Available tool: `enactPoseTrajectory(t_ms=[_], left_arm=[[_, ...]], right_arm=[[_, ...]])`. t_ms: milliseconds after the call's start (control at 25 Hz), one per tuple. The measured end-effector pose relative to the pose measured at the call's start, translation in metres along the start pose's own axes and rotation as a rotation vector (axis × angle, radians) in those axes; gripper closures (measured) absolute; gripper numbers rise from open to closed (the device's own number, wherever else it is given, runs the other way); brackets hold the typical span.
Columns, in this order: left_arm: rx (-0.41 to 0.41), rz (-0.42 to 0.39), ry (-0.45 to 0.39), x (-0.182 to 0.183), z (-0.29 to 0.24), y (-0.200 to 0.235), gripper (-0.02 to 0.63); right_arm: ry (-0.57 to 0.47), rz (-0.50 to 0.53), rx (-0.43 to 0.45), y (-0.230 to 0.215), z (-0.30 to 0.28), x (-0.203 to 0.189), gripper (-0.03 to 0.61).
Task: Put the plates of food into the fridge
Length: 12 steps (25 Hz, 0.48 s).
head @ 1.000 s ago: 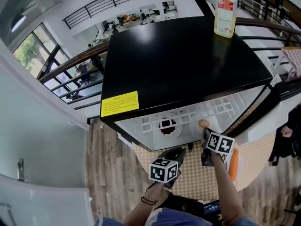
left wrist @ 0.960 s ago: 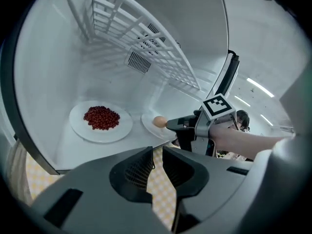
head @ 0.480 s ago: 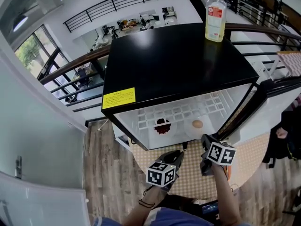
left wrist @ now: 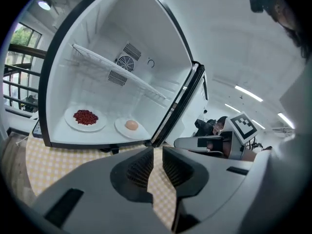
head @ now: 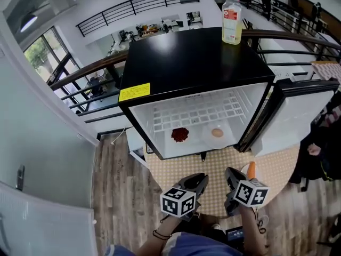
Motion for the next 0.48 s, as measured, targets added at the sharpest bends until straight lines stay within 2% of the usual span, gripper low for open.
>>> enactPoseTrajectory(t_ms=[480], left_arm=[[0.016,-0.013,-0.062,-0.018,0.054,-0.087,0.548]], right_arm=[[0.023,0.040,0.048,-0.004,0.097,-0.044,0.563]])
Point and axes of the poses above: the fingertips, and each gripper's own axes: z backward along the fingers, y to its left, x out of its top, the point moved 3 cm from there along z, backward along the fingers, and after that the axes turned 13 degrees about -z, right-handed, at the moved point
